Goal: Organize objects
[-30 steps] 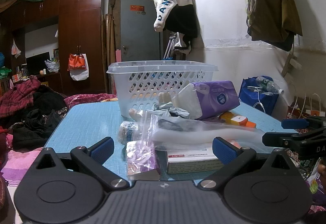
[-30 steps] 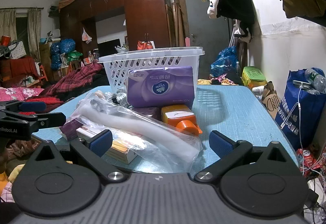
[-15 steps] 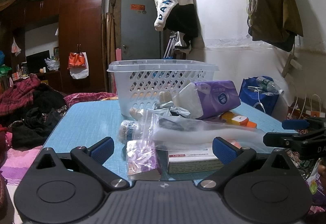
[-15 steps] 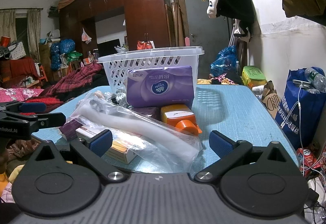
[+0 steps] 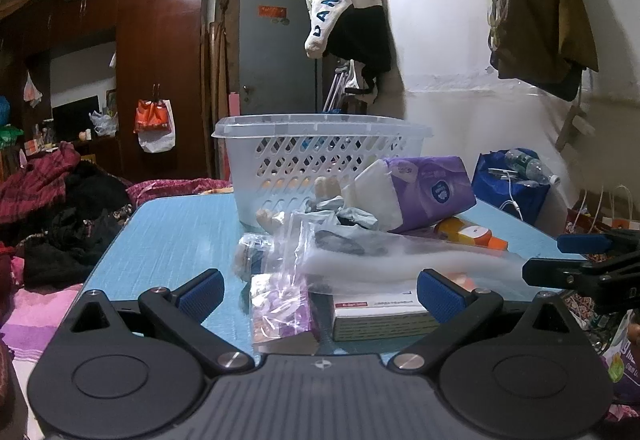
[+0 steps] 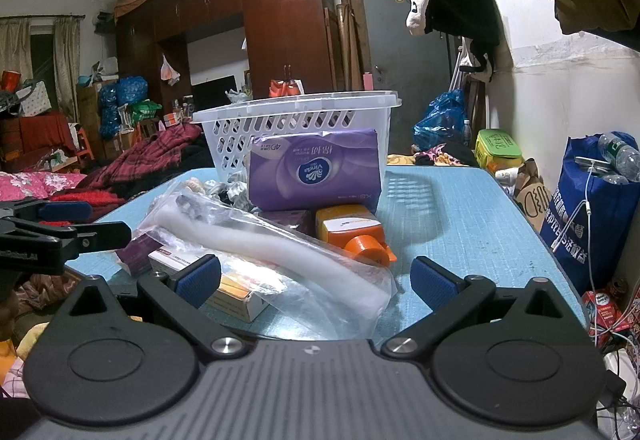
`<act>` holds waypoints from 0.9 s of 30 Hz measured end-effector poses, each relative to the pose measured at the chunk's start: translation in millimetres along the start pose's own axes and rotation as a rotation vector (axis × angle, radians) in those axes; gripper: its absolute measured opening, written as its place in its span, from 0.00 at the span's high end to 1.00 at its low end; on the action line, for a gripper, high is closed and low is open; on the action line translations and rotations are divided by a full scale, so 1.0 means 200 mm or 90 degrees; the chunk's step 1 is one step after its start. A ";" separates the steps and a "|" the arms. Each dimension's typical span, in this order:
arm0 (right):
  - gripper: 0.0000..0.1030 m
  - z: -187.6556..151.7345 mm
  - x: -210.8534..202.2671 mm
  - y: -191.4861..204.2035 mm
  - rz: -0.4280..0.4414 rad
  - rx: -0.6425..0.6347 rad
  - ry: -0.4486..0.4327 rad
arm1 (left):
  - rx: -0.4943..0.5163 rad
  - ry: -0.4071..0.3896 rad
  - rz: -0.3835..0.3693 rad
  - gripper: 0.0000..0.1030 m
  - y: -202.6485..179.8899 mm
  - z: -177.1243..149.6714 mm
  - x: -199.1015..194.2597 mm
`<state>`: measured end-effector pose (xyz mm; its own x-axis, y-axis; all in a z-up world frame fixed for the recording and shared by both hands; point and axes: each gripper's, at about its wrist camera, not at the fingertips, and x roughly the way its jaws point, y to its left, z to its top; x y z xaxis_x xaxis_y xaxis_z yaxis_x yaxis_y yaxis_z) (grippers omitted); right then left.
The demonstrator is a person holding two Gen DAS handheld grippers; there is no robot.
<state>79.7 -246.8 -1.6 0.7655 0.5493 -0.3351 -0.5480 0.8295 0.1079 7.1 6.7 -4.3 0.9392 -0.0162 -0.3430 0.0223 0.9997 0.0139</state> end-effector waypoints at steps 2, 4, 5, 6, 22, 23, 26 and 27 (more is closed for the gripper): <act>0.00 0.00 0.01 0.00 0.000 0.002 0.001 | 0.000 0.000 0.001 0.00 0.00 0.00 0.00; 0.00 0.00 0.01 0.00 0.000 0.003 0.001 | 0.001 -0.001 0.001 0.00 0.00 0.00 0.00; 0.00 0.00 0.01 0.00 0.000 0.002 0.001 | 0.001 -0.001 0.000 0.00 0.00 0.00 0.00; 0.00 0.00 0.01 0.00 0.000 0.002 0.001 | 0.001 -0.001 0.000 0.00 0.00 0.00 0.00; 0.00 -0.01 0.01 0.00 0.001 0.002 0.001 | -0.001 0.001 0.000 0.00 0.00 0.00 0.00; 0.00 -0.01 0.01 0.00 0.001 0.002 0.001 | 0.000 0.001 0.000 0.00 0.00 0.00 0.00; 0.00 0.00 0.01 0.00 0.001 0.002 0.002 | -0.001 0.000 0.000 0.00 0.00 0.00 0.00; 0.00 0.00 0.01 0.00 0.000 0.002 0.002 | -0.001 0.001 0.000 0.00 0.00 0.00 0.00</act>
<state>81.3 -246.7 -3.1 0.7641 0.5496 -0.3378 -0.5474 0.8294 0.1112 7.0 6.2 -4.4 0.9389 -0.0157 -0.3438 0.0214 0.9997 0.0128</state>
